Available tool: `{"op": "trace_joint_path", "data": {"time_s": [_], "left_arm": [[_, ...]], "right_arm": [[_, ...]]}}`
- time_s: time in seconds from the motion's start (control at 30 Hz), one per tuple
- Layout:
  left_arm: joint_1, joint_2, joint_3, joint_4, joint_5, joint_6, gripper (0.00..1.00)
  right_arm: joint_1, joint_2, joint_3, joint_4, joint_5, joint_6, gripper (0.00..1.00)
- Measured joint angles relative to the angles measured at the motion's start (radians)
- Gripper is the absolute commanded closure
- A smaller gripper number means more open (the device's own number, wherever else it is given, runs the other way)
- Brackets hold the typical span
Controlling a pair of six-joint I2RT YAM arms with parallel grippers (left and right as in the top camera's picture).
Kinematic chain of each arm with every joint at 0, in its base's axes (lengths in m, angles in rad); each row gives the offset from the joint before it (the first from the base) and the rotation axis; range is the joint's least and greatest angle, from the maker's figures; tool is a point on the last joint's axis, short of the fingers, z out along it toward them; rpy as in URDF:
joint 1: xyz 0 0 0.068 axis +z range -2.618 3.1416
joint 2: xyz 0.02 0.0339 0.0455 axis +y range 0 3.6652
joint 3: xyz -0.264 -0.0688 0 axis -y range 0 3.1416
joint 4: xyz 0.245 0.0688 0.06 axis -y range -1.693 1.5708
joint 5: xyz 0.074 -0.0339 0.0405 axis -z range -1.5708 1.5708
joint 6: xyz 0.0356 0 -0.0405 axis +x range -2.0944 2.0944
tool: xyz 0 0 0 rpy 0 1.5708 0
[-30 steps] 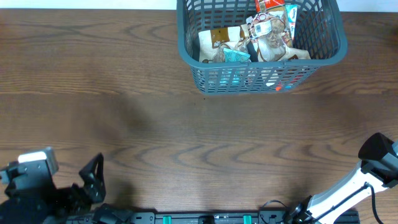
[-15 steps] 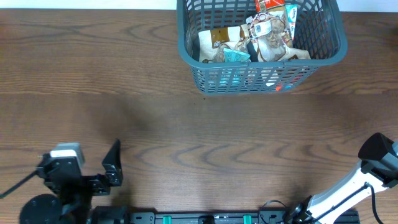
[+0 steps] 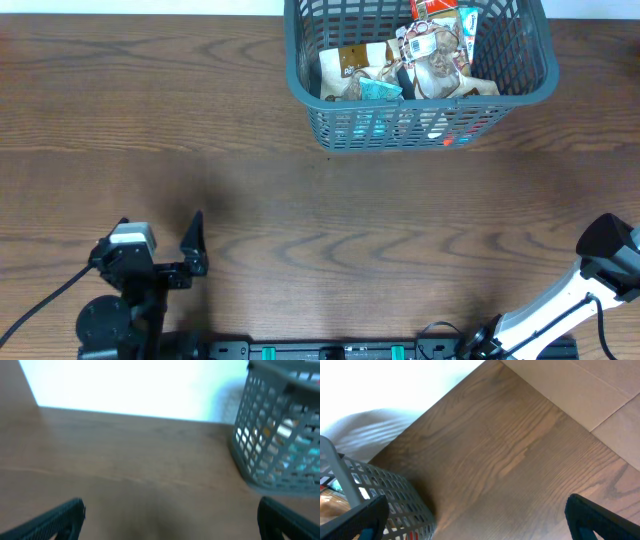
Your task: Pack container
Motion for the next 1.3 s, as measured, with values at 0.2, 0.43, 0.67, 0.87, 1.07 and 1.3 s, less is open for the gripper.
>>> {"op": "trace_joint_path", "data": {"time_s": [0.2,0.43,0.67,0.87,1.07,1.3], "left_arm": [[0.0,-0.036,-0.159,0.181,0.04,0.0,0.01],[0.001,-0.07,-0.243,0.198,0.053,0.0,0.01],[0.001,-0.085,-0.308,0.204,0.053,0.0,0.01],[0.001,-0.085,-0.348,0.206,0.053,0.0,0.01],[0.001,-0.086,-0.358,0.211,0.052,0.0,0.01],[0.001,-0.086,-0.358,0.211,0.052,0.0,0.01]], "right_arm": [[0.0,0.0,0.0,0.0,0.0,0.0,0.01],[0.0,0.0,0.0,0.0,0.0,0.0,0.01],[0.0,0.0,0.0,0.0,0.0,0.0,0.01],[0.0,0.0,0.0,0.0,0.0,0.0,0.01],[0.0,0.0,0.0,0.0,0.0,0.0,0.01],[0.0,0.0,0.0,0.0,0.0,0.0,0.01]]}}
